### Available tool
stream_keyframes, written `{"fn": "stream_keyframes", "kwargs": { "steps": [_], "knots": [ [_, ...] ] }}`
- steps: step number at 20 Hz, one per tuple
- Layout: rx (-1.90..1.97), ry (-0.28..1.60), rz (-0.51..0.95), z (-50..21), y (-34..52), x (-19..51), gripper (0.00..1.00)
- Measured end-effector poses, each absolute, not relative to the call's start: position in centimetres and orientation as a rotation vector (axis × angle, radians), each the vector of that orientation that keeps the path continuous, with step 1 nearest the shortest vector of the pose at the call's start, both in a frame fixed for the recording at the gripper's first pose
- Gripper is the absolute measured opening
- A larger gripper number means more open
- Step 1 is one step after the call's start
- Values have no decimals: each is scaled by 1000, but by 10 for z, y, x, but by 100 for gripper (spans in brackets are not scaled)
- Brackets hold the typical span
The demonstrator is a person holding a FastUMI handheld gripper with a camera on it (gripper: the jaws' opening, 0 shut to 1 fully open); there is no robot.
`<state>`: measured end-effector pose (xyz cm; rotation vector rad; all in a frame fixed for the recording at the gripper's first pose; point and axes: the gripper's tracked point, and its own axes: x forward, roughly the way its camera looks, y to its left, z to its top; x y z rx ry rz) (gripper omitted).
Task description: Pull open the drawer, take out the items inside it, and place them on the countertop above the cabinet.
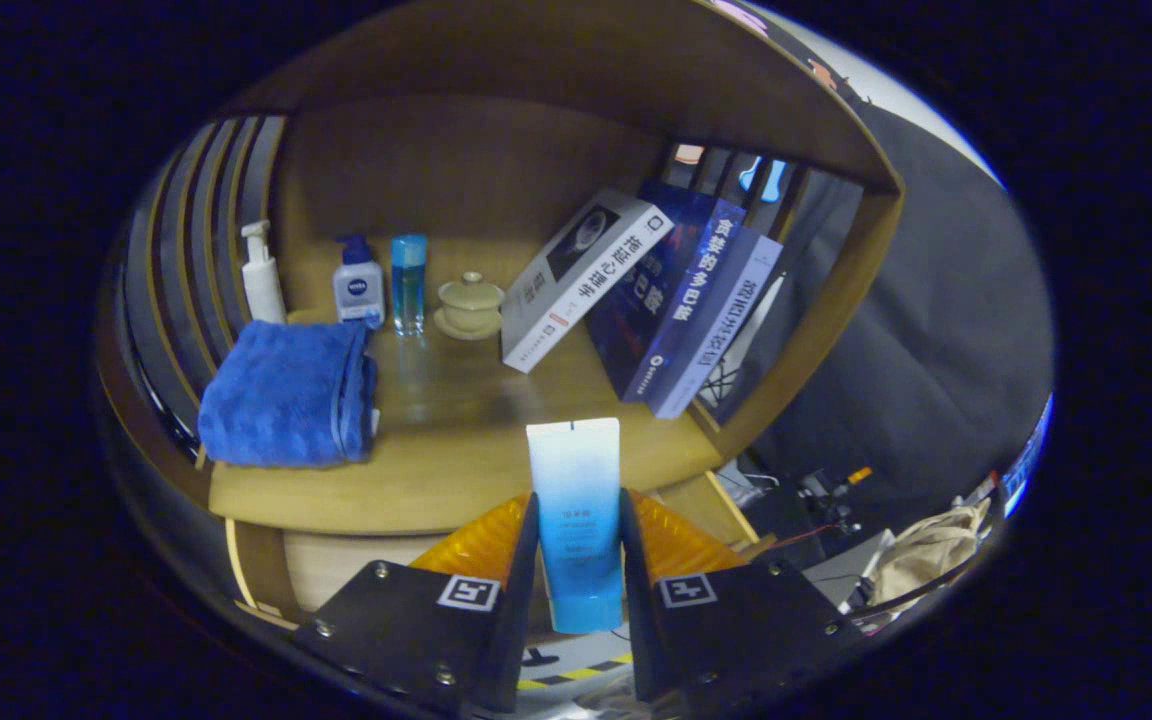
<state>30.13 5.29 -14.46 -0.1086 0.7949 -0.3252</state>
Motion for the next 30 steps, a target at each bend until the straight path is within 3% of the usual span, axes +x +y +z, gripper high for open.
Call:
{"fn": "stream_keyframes", "kwargs": {
  "steps": [7,21,23,26,30],
  "knots": [
    [78,790,-200,-193,64,352,43],
    [194,820,-151,-242,56,391,44],
    [213,792,-142,-238,59,394,51],
    [242,714,-135,-216,62,389,78],
    [201,587,-163,-179,48,362,86]
  ]
}}
